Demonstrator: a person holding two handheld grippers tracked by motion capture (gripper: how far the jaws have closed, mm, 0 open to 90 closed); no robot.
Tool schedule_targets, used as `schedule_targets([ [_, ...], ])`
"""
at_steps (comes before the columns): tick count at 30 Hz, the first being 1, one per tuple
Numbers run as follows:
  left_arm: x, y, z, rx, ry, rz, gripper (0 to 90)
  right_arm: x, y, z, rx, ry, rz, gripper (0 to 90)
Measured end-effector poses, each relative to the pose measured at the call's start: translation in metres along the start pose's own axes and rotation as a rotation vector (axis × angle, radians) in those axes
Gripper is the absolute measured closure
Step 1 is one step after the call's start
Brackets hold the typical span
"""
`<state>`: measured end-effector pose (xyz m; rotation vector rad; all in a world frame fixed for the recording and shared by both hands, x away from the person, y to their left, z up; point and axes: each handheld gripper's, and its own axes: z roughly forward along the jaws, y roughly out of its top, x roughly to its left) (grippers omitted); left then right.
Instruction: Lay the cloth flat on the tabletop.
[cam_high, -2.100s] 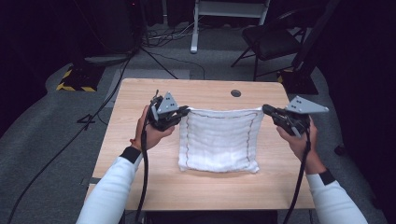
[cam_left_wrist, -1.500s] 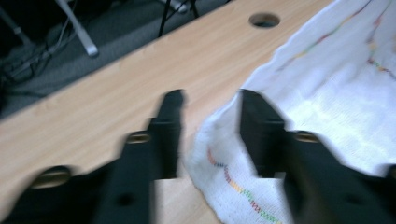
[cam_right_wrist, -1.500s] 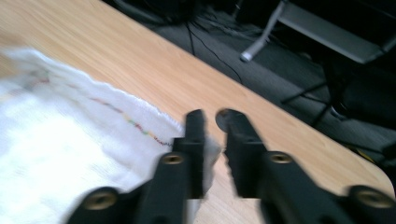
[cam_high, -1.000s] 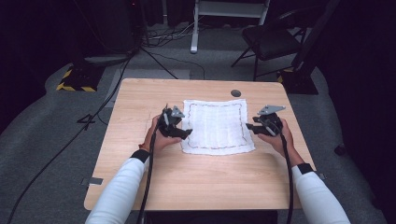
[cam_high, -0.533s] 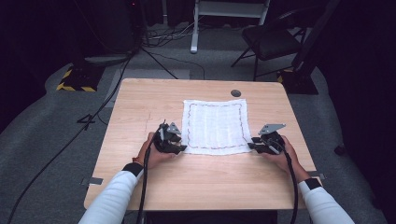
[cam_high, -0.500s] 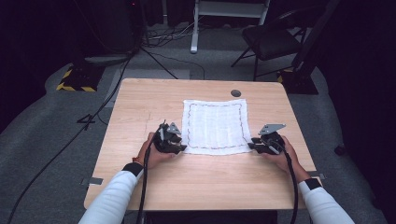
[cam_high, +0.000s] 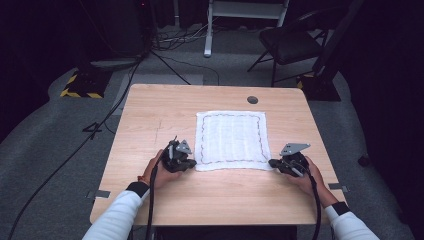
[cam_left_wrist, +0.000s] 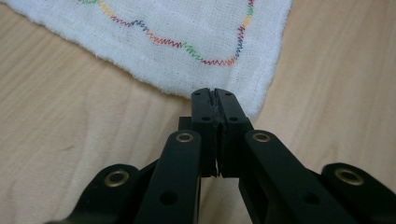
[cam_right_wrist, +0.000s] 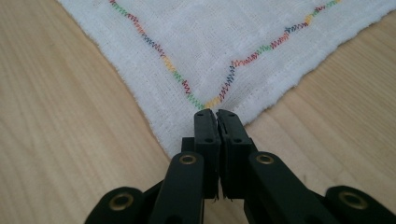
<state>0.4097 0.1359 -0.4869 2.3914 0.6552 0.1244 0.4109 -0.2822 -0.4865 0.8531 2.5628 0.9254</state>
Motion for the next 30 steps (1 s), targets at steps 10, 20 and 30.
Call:
schedule_targets([
  [10,-0.028,-0.012,-0.008,0.019,-0.034,0.044,87.3,0.028,-0.019,-0.020,0.008,0.016,0.003,87.5],
  [20,-0.005,-0.005,-0.019,-0.086,0.080,-0.055,39.3,0.032,-0.009,-0.028,-0.091,0.055,0.016,42.7],
  [30,0.033,0.015,-0.020,-0.149,0.177,-0.123,23.4,0.072,0.039,-0.003,-0.130,0.104,-0.108,35.3],
])
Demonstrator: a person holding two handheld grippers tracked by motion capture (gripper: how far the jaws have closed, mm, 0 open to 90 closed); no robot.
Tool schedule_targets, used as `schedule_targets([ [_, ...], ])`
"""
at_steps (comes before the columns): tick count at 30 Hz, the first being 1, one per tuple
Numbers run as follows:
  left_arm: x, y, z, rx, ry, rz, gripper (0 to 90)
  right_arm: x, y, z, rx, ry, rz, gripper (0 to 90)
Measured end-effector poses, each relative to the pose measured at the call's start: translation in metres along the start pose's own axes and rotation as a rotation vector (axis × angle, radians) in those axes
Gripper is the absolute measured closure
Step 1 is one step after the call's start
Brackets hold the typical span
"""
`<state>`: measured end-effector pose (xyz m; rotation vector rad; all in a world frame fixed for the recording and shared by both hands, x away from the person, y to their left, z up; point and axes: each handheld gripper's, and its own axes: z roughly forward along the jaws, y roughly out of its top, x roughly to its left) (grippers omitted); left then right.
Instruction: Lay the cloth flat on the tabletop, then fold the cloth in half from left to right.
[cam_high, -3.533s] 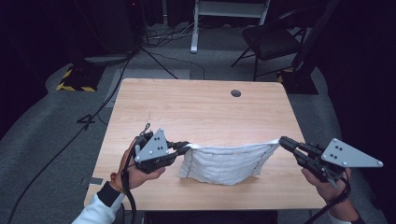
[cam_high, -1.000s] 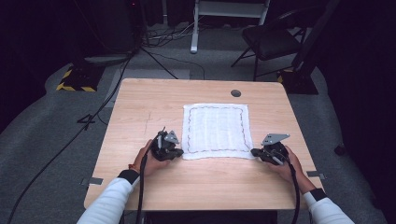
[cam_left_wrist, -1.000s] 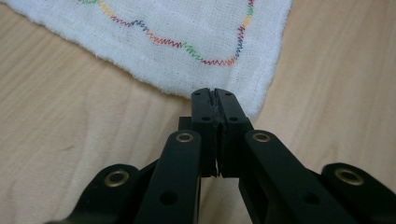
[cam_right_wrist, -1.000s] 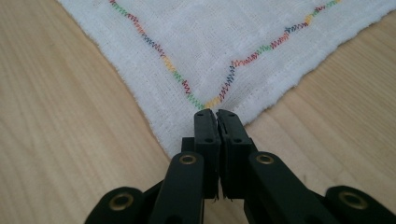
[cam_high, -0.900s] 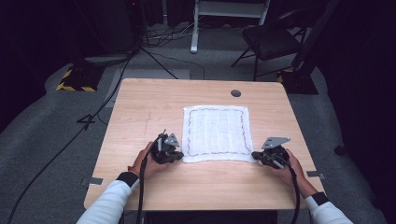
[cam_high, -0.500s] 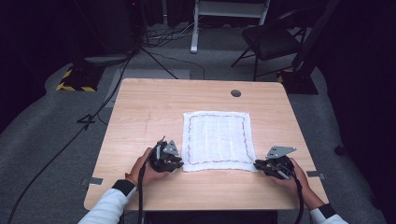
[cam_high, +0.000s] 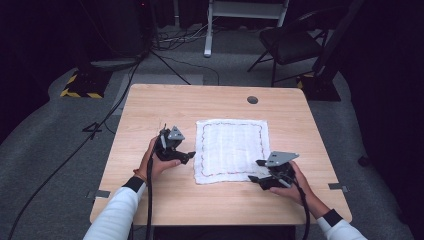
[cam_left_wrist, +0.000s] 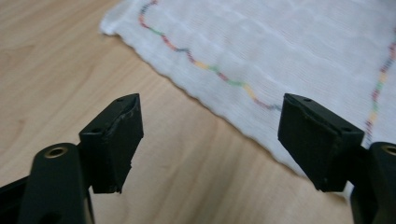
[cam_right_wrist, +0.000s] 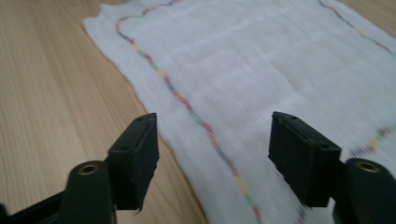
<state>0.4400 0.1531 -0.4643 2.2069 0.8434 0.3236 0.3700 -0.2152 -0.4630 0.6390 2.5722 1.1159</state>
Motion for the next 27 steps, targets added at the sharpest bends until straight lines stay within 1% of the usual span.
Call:
schedule_targets([
  [1,0.003,0.003,0.002,-0.014,-0.003,-0.001,23.2,0.004,0.004,0.004,0.000,0.008,-0.012,35.6],
  [2,0.003,0.004,0.003,-0.019,0.016,0.004,23.3,0.011,0.010,0.011,0.003,0.021,-0.029,36.5],
  [3,0.004,0.007,0.005,-0.021,0.030,0.013,23.3,0.014,0.013,0.016,0.002,0.030,-0.042,36.9],
  [5,0.009,0.012,0.010,-0.030,0.017,-0.001,23.2,0.023,0.021,0.025,-0.010,0.052,-0.066,39.0],
  [6,0.011,0.014,0.011,-0.036,0.036,0.000,23.4,0.028,0.026,0.032,-0.007,0.066,-0.077,38.9],
  [7,0.013,0.015,0.014,-0.039,0.053,-0.007,24.1,0.031,0.029,0.035,-0.006,0.071,-0.087,38.4],
  [8,0.017,0.017,0.019,-0.035,0.041,-0.024,24.4,0.034,0.033,0.040,-0.009,0.077,-0.099,38.4],
  [9,0.019,0.019,0.021,-0.034,0.036,-0.036,24.0,0.038,0.039,0.046,-0.012,0.098,-0.102,38.4],
  [10,0.022,0.021,0.024,-0.037,0.044,-0.040,24.0,0.041,0.042,0.050,-0.012,0.107,-0.107,38.5],
  [11,0.024,0.024,0.027,-0.031,0.059,-0.044,23.9,0.045,0.046,0.055,-0.016,0.110,-0.120,39.1],
  [12,0.028,0.028,0.032,-0.025,0.066,-0.042,23.3,0.048,0.050,0.060,-0.021,0.123,-0.130,40.4],
  [13,0.029,0.031,0.034,-0.029,0.067,-0.056,22.2,0.053,0.055,0.067,-0.019,0.139,-0.139,41.4],
  [15,0.034,0.037,0.041,-0.041,0.077,-0.070,22.2,0.060,0.060,0.076,-0.015,0.140,-0.169,43.7],
  [17,0.038,0.042,0.047,-0.050,0.080,-0.080,22.3,0.066,0.064,0.086,-0.003,0.165,-0.177,45.9],
  [19,0.040,0.045,0.051,-0.065,0.079,-0.095,22.5,0.072,0.066,0.094,0.002,0.165,-0.191,47.7],
  [20,0.040,0.047,0.052,-0.069,0.077,-0.094,23.1,0.074,0.067,0.097,0.005,0.170,-0.200,48.6],
  [21,0.039,0.048,0.054,-0.073,0.086,-0.080,23.9,0.076,0.067,0.101,0.003,0.174,-0.196,49.9],
  [22,0.039,0.048,0.056,-0.075,0.090,-0.079,25.0,0.077,0.069,0.104,0.004,0.177,-0.199,50.6],
  [23,0.039,0.049,0.057,-0.067,0.095,-0.067,25.3,0.078,0.070,0.108,0.009,0.180,-0.199,50.8],
  [24,0.040,0.050,0.059,-0.062,0.097,-0.064,24.9,0.081,0.071,0.112,0.011,0.168,-0.209,51.2],
  [25,0.040,0.050,0.062,-0.059,0.093,-0.076,24.7,0.082,0.073,0.116,0.017,0.152,-0.218,52.0],
  [26,0.041,0.051,0.063,-0.053,0.097,-0.071,24.2,0.083,0.073,0.120,0.017,0.149,-0.219,53.2],
  [27,0.041,0.051,0.064,-0.053,0.103,-0.078,23.3,0.082,0.073,0.122,0.011,0.156,-0.205,54.3],
])
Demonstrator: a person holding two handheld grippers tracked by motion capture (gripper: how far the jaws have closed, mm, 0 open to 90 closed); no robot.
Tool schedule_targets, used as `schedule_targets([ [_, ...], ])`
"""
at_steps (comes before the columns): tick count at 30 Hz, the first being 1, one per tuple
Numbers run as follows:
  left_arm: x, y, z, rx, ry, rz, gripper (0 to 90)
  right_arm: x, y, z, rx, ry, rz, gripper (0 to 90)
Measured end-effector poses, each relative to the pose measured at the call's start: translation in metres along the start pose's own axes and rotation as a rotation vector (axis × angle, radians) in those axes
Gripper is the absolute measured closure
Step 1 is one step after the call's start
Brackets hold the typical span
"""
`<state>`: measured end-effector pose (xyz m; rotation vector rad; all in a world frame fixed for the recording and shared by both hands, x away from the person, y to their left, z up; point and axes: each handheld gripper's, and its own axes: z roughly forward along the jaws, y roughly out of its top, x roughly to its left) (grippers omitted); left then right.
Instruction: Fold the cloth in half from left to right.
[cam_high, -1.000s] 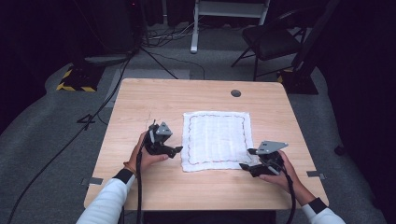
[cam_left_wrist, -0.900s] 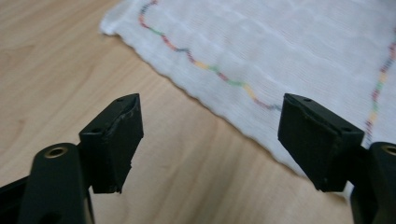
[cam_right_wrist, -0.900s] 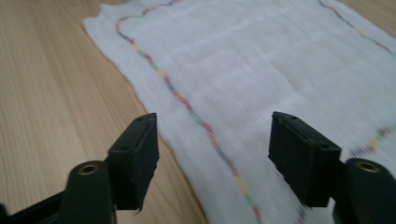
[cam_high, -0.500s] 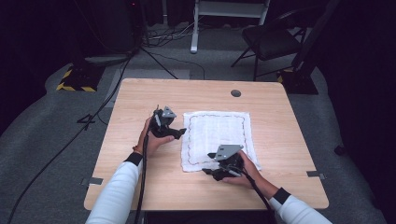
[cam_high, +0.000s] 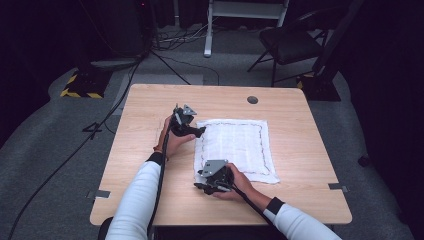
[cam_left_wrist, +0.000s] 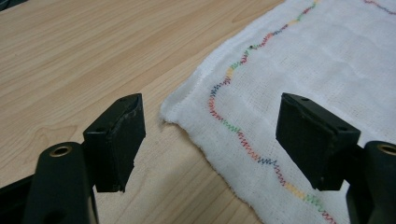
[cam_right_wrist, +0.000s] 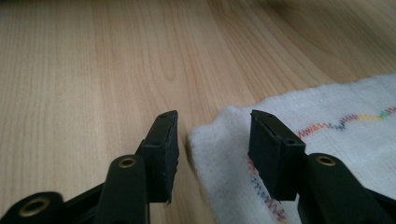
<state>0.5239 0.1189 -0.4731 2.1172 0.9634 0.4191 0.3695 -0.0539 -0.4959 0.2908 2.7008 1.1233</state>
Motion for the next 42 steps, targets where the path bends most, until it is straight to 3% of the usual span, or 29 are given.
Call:
schedule_targets([
  [2,0.001,0.000,0.000,0.002,0.000,-0.008,22.7,-0.002,0.001,0.002,0.000,-0.011,0.022,56.8],
  [8,0.006,-0.001,-0.001,-0.009,0.030,-0.035,21.7,-0.006,0.000,0.001,0.011,-0.035,0.044,80.9],
  [11,0.009,-0.002,0.001,-0.002,0.035,-0.045,20.4,-0.005,0.000,0.000,0.013,-0.041,0.048,85.5],
  [13,0.011,-0.003,0.002,-0.020,0.053,-0.061,20.2,-0.001,-0.002,-0.001,0.001,-0.035,0.041,86.3],
  [19,0.014,-0.007,0.008,0.008,0.038,-0.093,18.5,0.017,0.001,-0.004,0.014,0.001,-0.005,86.8],
  [26,0.007,-0.009,0.022,0.072,0.047,-0.058,17.8,0.020,0.002,-0.005,0.020,0.003,-0.001,86.8],
  [30,0.004,-0.009,0.028,0.100,0.026,-0.039,18.2,0.021,0.001,-0.006,0.020,0.017,0.001,86.8],
  [36,0.003,-0.010,0.030,0.098,0.022,-0.052,18.6,0.020,-0.001,-0.008,0.018,0.033,0.007,86.8],
  [39,0.001,-0.010,0.028,0.085,-0.004,-0.036,26.5,0.020,-0.001,-0.008,0.019,0.029,0.006,86.8],
  [42,-0.001,-0.010,0.026,0.076,-0.055,-0.004,49.4,0.021,-0.001,-0.008,0.020,0.028,0.004,86.8],
])
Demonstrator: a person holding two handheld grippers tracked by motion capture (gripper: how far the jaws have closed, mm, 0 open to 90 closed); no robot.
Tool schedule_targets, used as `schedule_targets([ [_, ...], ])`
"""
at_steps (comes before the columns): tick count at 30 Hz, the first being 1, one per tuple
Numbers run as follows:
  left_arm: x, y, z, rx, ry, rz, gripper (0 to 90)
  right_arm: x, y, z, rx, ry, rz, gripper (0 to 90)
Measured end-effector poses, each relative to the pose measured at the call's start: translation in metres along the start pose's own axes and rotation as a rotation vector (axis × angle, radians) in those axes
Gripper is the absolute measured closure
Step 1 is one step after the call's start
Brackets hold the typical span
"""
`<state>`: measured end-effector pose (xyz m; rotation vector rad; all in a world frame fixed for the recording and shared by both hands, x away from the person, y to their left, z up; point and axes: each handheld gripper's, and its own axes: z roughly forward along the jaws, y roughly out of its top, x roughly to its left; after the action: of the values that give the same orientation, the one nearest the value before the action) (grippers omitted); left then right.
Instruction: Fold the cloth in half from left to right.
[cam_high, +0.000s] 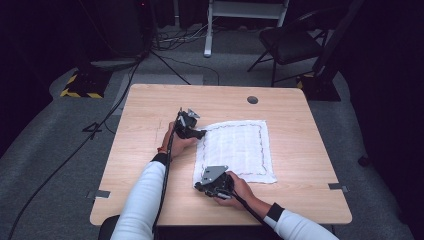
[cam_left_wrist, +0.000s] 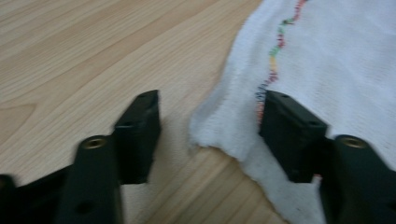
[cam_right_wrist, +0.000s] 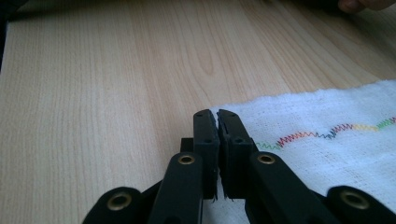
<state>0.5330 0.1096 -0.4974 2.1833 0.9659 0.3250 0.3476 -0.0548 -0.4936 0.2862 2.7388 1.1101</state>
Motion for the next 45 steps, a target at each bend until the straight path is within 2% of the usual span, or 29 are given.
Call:
schedule_targets([
  [4,0.004,-0.002,-0.003,0.001,-0.062,0.001,76.1,0.000,0.000,0.000,0.003,-0.008,-0.003,86.8],
  [5,0.005,-0.003,-0.004,-0.002,-0.067,-0.002,80.0,0.000,0.000,-0.001,0.004,-0.012,-0.004,86.8],
  [8,0.009,-0.005,-0.007,0.004,-0.063,0.005,83.3,-0.002,-0.001,-0.002,-0.003,-0.017,0.001,86.9],
  [18,0.018,-0.008,-0.021,-0.028,-0.027,-0.019,83.8,-0.007,0.004,-0.012,-0.049,-0.048,0.000,87.3],
  [21,0.020,-0.009,-0.026,-0.043,-0.022,-0.021,84.0,-0.008,0.006,-0.013,-0.058,-0.050,-0.007,87.4],
  [26,0.026,-0.014,-0.033,-0.060,-0.012,-0.047,84.2,-0.010,0.009,-0.011,-0.061,-0.049,-0.008,87.5],
  [29,0.030,-0.018,-0.039,-0.061,-0.009,-0.062,84.2,-0.009,0.012,-0.010,-0.064,-0.045,-0.014,87.5],
  [32,0.032,-0.023,-0.043,-0.057,0.008,-0.056,84.2,-0.008,0.015,-0.009,-0.067,-0.042,-0.030,87.5],
  [37,0.035,-0.027,-0.052,-0.072,0.020,-0.074,84.2,-0.006,0.019,-0.007,-0.074,-0.036,-0.044,87.5],
  [42,0.039,-0.029,-0.063,-0.092,0.026,-0.091,84.2,-0.006,0.023,-0.010,-0.092,-0.037,-0.054,87.5],
  [45,0.041,-0.027,-0.069,-0.104,0.034,-0.088,84.2,-0.007,0.025,-0.015,-0.109,-0.051,-0.052,87.5],
])
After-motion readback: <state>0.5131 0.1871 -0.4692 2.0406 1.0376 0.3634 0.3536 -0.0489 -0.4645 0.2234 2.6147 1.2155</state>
